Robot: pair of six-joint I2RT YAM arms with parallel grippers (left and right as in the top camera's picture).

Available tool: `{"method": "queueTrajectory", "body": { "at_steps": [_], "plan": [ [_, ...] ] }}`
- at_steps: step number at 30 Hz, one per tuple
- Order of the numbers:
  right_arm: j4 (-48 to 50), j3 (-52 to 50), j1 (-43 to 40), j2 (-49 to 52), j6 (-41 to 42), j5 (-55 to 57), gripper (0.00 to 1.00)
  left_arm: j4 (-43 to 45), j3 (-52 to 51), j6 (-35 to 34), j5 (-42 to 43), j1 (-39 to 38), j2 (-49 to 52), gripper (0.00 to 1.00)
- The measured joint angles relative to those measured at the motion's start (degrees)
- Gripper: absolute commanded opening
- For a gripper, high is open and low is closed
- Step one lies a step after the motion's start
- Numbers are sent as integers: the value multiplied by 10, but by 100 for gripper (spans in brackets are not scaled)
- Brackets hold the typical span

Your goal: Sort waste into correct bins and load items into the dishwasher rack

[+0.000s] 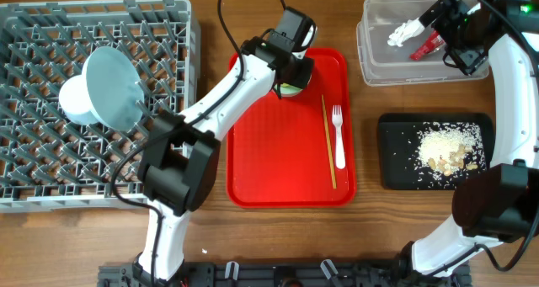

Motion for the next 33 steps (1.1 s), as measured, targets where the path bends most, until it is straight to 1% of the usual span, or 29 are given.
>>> {"method": "queueTrajectory", "body": {
  "at_steps": [2, 5, 6, 7, 14, 18, 21, 24, 27, 29, 30, 33],
  "plan": [
    [0, 0, 0, 0, 0, 0, 100, 1, 0, 0, 0, 0, 11, 33],
    [0, 0, 0, 0, 0, 0, 100, 7, 0, 0, 0, 0, 12, 20],
    [0, 0, 0, 0, 0, 0, 100, 7, 0, 0, 0, 0, 12, 13],
    [0, 0, 0, 0, 0, 0, 100, 8, 0, -1, 0, 0, 12, 4],
    [0, 0, 0, 0, 0, 0, 99, 16, 0, -2, 0, 0, 12, 4],
    [0, 0, 0, 0, 0, 0, 100, 16, 0, -34, 0, 0, 4, 4],
    [0, 0, 0, 0, 0, 0, 100, 11, -2, -67, 1, 1, -40, 4],
    [0, 0, 0, 0, 0, 0, 100, 0, -2, -102, 2, 11, -134, 4],
    [1, 0, 0, 0, 0, 0, 100, -21, -2, -133, 6, 53, -243, 4],
    [1, 0, 0, 0, 0, 0, 100, -42, 1, -157, 13, 108, -307, 4],
    [1, 0, 0, 0, 0, 0, 100, -59, 2, -169, 31, 148, -335, 4],
    [1, 0, 0, 0, -2, 0, 100, -94, 5, -181, 87, 238, -370, 5]
  ]
}}
